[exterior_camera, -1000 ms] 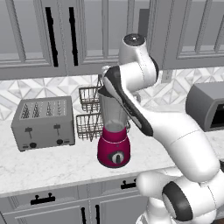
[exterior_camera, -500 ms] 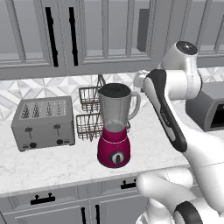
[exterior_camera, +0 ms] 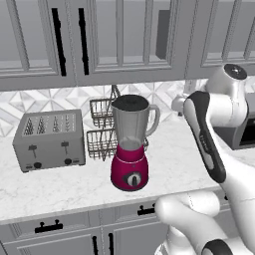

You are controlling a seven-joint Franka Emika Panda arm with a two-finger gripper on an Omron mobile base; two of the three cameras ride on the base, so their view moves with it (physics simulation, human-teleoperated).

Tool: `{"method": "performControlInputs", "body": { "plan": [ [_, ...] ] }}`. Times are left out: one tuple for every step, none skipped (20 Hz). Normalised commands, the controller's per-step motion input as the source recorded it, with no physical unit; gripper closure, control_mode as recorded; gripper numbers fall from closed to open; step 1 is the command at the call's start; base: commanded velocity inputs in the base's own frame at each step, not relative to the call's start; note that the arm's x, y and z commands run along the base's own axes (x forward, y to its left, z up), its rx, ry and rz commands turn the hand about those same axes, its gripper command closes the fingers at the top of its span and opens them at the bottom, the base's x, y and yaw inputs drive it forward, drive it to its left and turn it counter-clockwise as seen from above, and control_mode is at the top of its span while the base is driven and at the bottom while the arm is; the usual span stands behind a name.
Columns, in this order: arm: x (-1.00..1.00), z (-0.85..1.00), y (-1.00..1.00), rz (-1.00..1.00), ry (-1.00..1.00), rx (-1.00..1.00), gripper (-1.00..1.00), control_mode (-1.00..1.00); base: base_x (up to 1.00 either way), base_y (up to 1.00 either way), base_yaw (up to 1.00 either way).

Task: Close the lid blender by securely placing the lid on top.

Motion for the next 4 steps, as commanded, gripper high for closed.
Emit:
{"method": "performControlInputs", "body": {
  "plan": [
    [0.00,-0.09,-0.14,0.00,0.00,-0.05,-1.00,-1.00,0.00,0.00,0.00],
    [0.00,-0.06,-0.12,0.00,0.00,-0.03,-1.00,-1.00,0.00,0.00,0.00],
    [0.00,0.00,-0.11,0.00,0.00,0.00,-1.00,-1.00,0.00,0.00,0.00],
    [0.00,0.00,0.00,0.00,0.00,0.00,-1.00,-1.00,0.00,0.00,0.00]
  ]
}}
